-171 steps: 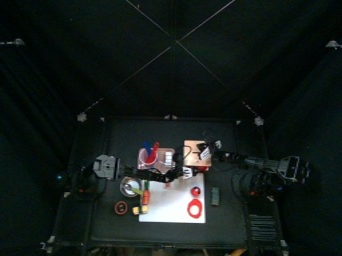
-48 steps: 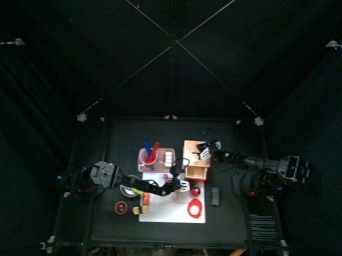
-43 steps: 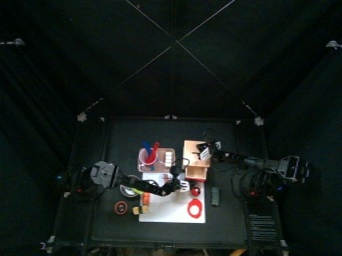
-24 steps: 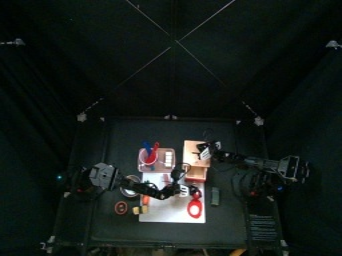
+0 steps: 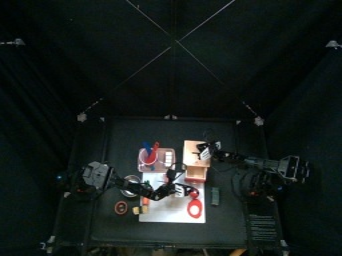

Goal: Open drawer

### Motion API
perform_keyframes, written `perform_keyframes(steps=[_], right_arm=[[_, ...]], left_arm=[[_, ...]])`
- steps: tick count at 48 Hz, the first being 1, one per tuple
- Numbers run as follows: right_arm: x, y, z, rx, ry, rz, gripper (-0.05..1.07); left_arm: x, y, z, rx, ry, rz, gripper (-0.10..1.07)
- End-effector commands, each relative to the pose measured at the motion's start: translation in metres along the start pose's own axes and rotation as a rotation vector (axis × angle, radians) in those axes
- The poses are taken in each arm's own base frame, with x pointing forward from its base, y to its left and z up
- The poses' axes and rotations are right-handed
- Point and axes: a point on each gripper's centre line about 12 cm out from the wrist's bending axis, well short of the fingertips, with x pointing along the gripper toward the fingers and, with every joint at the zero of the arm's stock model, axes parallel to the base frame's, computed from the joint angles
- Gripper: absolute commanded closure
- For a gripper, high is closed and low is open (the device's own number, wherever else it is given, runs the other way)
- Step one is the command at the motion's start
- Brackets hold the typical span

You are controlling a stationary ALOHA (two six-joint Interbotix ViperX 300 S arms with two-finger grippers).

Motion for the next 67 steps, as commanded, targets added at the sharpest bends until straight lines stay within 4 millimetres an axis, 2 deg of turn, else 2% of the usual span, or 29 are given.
perform_keyframes(steps=[1,13,18,29,36,42,53,61,67], right_arm=[[0.002,0.002,-0.009,-0.008,0.026,0.006,0.90],[0.000,0.008,-0.010,-0.019,0.025,0.023,0.90],[-0.006,0.013,-0.004,-0.020,0.001,0.044,0.90],[-0.037,0.022,0.015,-0.008,-0.103,0.114,0.90],[-0.059,0.033,0.019,-0.008,-0.152,0.185,0.90],[-0.074,0.046,0.015,-0.010,-0.163,0.254,0.90],[-0.084,0.073,0.002,-0.019,-0.115,0.347,0.89],[-0.087,0.081,-0.006,0.007,-0.083,0.375,0.89],[-0.086,0.078,-0.008,0.013,-0.075,0.366,0.89]], left_arm=[[-0.012,-0.019,0.013,0.006,-0.023,-0.055,0.09],[-0.023,-0.029,0.024,0.082,-0.070,-0.119,0.10],[-0.028,-0.032,0.029,0.128,-0.086,-0.151,0.10],[-0.042,-0.034,0.037,0.248,-0.088,-0.216,0.10],[-0.053,-0.030,0.043,0.329,-0.083,-0.248,0.10],[-0.061,-0.024,0.048,0.376,-0.082,-0.260,0.10],[-0.077,-0.012,0.060,0.460,-0.079,-0.280,0.10],[-0.092,-0.002,0.065,0.475,-0.065,-0.273,0.10],[-0.102,0.001,0.067,0.456,-0.037,-0.258,0.09]])
